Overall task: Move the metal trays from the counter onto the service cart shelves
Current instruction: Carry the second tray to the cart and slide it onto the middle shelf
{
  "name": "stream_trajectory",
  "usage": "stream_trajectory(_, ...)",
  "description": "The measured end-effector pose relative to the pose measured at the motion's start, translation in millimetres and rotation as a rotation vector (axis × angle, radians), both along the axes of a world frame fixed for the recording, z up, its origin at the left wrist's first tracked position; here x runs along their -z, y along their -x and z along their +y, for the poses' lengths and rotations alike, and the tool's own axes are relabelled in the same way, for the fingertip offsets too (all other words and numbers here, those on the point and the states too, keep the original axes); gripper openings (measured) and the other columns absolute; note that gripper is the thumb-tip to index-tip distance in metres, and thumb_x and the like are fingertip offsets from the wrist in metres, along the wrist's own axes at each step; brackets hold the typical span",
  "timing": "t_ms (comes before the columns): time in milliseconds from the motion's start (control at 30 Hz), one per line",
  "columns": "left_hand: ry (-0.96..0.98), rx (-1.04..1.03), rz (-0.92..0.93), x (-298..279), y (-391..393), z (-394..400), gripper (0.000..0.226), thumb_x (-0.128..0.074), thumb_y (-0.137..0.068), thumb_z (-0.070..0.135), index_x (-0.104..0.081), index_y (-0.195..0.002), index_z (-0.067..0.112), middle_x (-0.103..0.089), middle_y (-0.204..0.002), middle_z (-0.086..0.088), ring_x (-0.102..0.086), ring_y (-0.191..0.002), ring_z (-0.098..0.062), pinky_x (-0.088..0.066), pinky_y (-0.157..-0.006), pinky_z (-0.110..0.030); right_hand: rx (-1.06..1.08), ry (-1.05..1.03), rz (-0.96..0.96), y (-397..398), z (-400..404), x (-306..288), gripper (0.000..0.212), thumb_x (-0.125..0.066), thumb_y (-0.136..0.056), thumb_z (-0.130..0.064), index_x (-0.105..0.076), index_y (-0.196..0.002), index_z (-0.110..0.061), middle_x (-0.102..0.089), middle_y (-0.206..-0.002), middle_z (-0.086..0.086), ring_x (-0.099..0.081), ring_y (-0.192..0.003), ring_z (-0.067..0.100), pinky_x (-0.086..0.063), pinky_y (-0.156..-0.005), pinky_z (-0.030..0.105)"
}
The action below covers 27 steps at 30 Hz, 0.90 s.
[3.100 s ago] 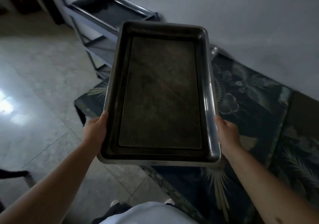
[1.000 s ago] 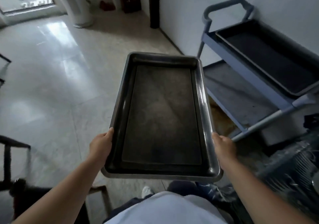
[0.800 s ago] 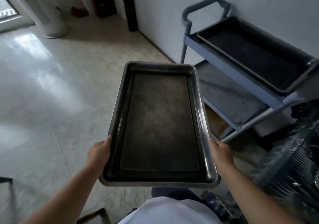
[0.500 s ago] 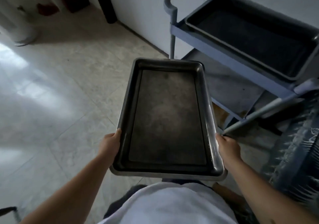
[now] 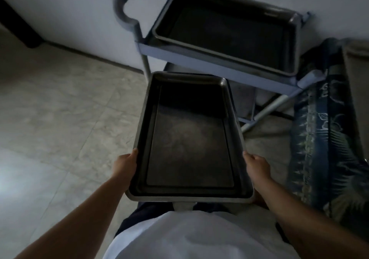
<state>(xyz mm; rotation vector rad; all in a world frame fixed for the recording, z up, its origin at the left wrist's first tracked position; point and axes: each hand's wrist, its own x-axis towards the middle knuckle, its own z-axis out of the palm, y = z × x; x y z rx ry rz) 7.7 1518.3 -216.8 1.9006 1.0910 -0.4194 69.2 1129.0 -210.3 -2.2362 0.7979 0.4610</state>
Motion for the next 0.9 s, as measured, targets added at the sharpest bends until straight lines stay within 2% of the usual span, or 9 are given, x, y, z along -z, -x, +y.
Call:
stream_trajectory(67, 0.014, 0.049, 0.004, 2.5, -26.9, 20.0, 0.059, -0.048, -0.097, 0.051, -0.072, -0.080, 0.000, -0.071, -0.079, -0.021, -0.067, -0.070, -0.036, -0.049, -0.058, -0.035, 0.057, 0.019, -0.002, -1.3, 13.4, 1.4, 0.050, -0.051, -0.096, -0.044, -0.066, -0.071, -0.004, -0.064, -0.072, 0.013, -0.062, -0.075, 0.030, -0.050, -0.070, 0.038)
stream_trajectory(167, -0.018, 0.141, -0.006, 2.6, -68.8, 45.6, 0.055, -0.048, -0.099, 0.048, -0.068, -0.069, 0.007, -0.067, -0.068, -0.013, -0.060, -0.060, -0.026, -0.042, -0.050, -0.029, 0.104, 0.045, 0.018, -5.4, 33.9, 5.9, 0.049, -0.049, -0.098, -0.043, -0.063, -0.065, -0.009, -0.063, -0.072, 0.011, -0.060, -0.075, 0.030, -0.040, -0.067, 0.034)
stream_trajectory(267, -0.056, 0.248, 0.000, 3.6, -108.1, 63.2, 0.056, -0.044, -0.100, 0.050, -0.064, -0.066, 0.011, -0.062, -0.064, -0.009, -0.061, -0.065, -0.028, -0.038, -0.051, -0.031, 0.125, 0.050, 0.042, -15.9, 53.1, 8.9, 0.049, -0.045, -0.100, -0.045, -0.069, -0.086, -0.004, -0.064, -0.088, 0.013, -0.055, -0.079, 0.027, -0.038, -0.075, 0.033)
stream_trajectory(333, -0.061, 0.283, 0.011, 10.4, -130.1, 70.1, 0.056, -0.044, -0.099, 0.051, -0.067, -0.070, 0.009, -0.065, -0.070, -0.012, -0.063, -0.074, -0.033, -0.047, -0.062, -0.036, 0.092, 0.097, 0.066, -28.3, 60.1, 11.0, 0.051, -0.042, -0.101, -0.044, -0.069, -0.098, -0.001, -0.061, -0.092, 0.014, -0.052, -0.081, 0.028, -0.033, -0.074, 0.031)
stream_trajectory(400, -0.062, 0.295, 0.019, 22.4, -147.3, 72.2, 0.056, -0.044, -0.098, 0.053, -0.069, -0.074, 0.009, -0.067, -0.074, -0.014, -0.064, -0.075, -0.035, -0.050, -0.069, -0.040, 0.069, 0.129, 0.082, -40.3, 62.1, 19.8, 0.053, -0.040, -0.101, -0.045, -0.069, -0.099, 0.000, -0.065, -0.096, 0.018, -0.056, -0.084, 0.033, -0.032, -0.071, 0.031)
stream_trajectory(500, -0.076, 0.311, 0.025, 47.1, -171.6, 71.6, 0.056, -0.043, -0.098, 0.053, -0.067, -0.068, 0.012, -0.067, -0.073, -0.014, -0.064, -0.074, -0.035, -0.046, -0.065, -0.038, 0.093, 0.147, 0.055, -63.2, 62.1, 43.2, 0.054, -0.039, -0.103, -0.043, -0.069, -0.091, 0.001, -0.065, -0.088, 0.017, -0.052, -0.070, 0.025, -0.031, -0.068, 0.032)
stream_trajectory(633, -0.121, 0.359, 0.042, 84.2, -201.8, 64.1, 0.055, -0.040, -0.097, 0.056, -0.064, -0.067, 0.016, -0.064, -0.072, -0.013, -0.060, -0.071, -0.033, -0.044, -0.068, -0.038, 0.111, 0.147, 0.023, -97.9, 57.4, 89.7, 0.053, -0.042, -0.102, -0.040, -0.065, -0.079, 0.002, -0.053, -0.073, 0.009, -0.044, -0.065, 0.020, -0.028, -0.067, 0.031)
stream_trajectory(767, -0.142, 0.332, 0.015, 127.3, -229.3, 54.8, 0.058, -0.042, -0.098, 0.053, -0.061, -0.063, 0.010, -0.058, -0.063, -0.010, -0.053, -0.061, -0.027, -0.035, -0.059, -0.036, 0.104, 0.155, 0.000, -126.3, 45.4, 144.2, 0.055, -0.042, -0.100, -0.045, -0.058, -0.066, -0.005, -0.054, -0.068, 0.009, -0.051, -0.071, 0.028, -0.035, -0.069, 0.035)
stream_trajectory(900, -0.152, 0.334, -0.020, 176.5, -253.2, 49.3, 0.060, -0.042, -0.100, 0.051, -0.058, -0.060, 0.009, -0.057, -0.062, -0.011, -0.051, -0.061, -0.029, -0.034, -0.063, -0.038, 0.132, 0.135, -0.063, -149.2, 34.2, 195.8, 0.057, -0.046, -0.098, -0.046, -0.053, -0.058, -0.006, -0.051, -0.059, 0.008, -0.050, -0.065, 0.030, -0.033, -0.063, 0.036)
